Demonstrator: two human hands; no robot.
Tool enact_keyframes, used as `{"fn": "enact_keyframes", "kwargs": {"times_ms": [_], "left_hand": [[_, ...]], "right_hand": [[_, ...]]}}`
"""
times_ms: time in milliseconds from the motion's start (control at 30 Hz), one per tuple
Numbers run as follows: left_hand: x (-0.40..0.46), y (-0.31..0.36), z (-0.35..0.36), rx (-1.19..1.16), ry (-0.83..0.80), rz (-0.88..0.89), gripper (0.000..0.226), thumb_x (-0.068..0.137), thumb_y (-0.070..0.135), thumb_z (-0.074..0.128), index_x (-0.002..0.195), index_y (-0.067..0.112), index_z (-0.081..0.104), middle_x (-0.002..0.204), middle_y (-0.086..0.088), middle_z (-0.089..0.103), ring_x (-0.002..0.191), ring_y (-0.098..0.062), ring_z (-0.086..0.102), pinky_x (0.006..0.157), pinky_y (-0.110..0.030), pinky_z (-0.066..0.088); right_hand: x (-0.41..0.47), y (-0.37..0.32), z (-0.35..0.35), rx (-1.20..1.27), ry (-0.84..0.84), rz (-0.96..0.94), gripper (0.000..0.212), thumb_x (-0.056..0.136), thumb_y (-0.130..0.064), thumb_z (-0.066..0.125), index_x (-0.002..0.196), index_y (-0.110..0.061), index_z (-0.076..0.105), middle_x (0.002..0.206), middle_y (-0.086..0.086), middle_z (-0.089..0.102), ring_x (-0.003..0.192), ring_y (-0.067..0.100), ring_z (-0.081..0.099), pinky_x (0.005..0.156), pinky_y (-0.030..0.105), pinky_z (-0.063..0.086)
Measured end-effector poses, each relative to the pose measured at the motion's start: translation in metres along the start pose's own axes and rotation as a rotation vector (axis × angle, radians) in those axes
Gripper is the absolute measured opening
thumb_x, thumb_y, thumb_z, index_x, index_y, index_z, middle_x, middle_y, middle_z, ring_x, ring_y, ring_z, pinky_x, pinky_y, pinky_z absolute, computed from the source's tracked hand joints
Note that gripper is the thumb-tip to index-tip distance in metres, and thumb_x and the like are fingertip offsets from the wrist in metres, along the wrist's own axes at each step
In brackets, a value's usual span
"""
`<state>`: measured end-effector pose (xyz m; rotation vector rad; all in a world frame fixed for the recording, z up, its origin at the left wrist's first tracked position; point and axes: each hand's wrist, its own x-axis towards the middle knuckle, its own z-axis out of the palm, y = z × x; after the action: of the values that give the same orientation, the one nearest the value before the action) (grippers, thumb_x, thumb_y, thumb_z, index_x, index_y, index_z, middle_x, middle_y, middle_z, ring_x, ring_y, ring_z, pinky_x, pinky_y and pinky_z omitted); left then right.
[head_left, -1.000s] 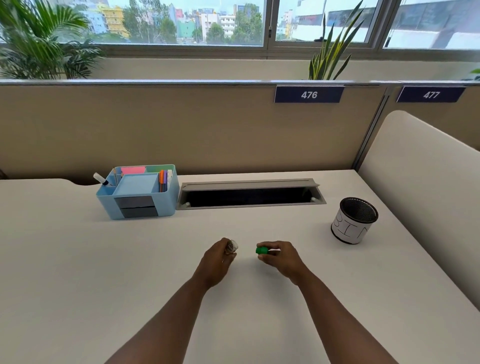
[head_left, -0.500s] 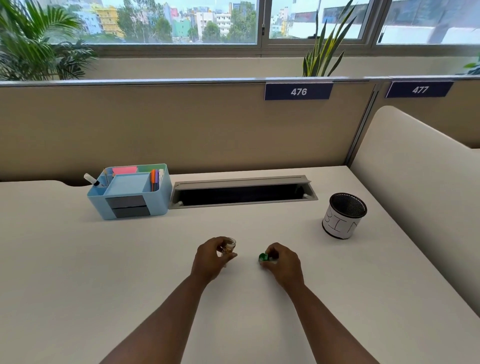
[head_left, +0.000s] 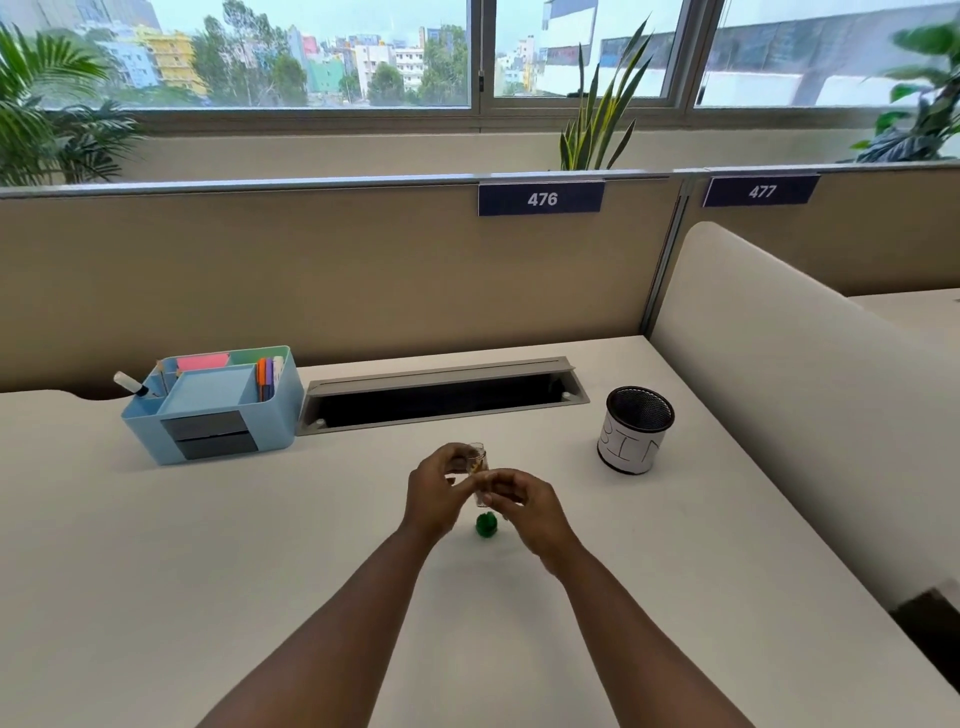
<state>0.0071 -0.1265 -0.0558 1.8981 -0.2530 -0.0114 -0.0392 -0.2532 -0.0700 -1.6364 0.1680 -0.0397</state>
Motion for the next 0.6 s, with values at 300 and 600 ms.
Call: {"fn": "enact_keyframes", "kwargs": {"times_ms": [300, 600], "left_hand": [[0.002, -0.037, -0.003, 0.814, -0.26, -0.042, 0.052, 0.099, 0.034, 0.033, 0.147, 0.016, 0.022, 0.158, -0.005, 0.021, 0.144, -0.022, 0.023, 0.116, -0.036, 0.026], [-0.003, -0.073, -0.008, 1.046, -0.512, -0.185, 0.056, 0.1, 0.037, 0.022, 0.149, 0.018, 0.002, 0.161, -0.003, -0.004, 0.148, -0.021, 0.002, 0.121, -0.041, 0.018]], "right_hand": [[0.011, -0.013, -0.054, 0.151, 0.332, 0.007, 0.021, 0.078, -0.001, 0.069, 0.097, -0.008, 0.065, 0.087, 0.005, 0.064, 0.074, 0.017, 0.064, 0.067, 0.026, 0.058], [0.035, -0.032, -0.118, -0.368, 0.913, -0.137, 0.026, 0.077, -0.007, 0.067, 0.102, -0.006, 0.069, 0.101, 0.02, 0.069, 0.094, 0.032, 0.063, 0.083, 0.031, 0.046]]}}
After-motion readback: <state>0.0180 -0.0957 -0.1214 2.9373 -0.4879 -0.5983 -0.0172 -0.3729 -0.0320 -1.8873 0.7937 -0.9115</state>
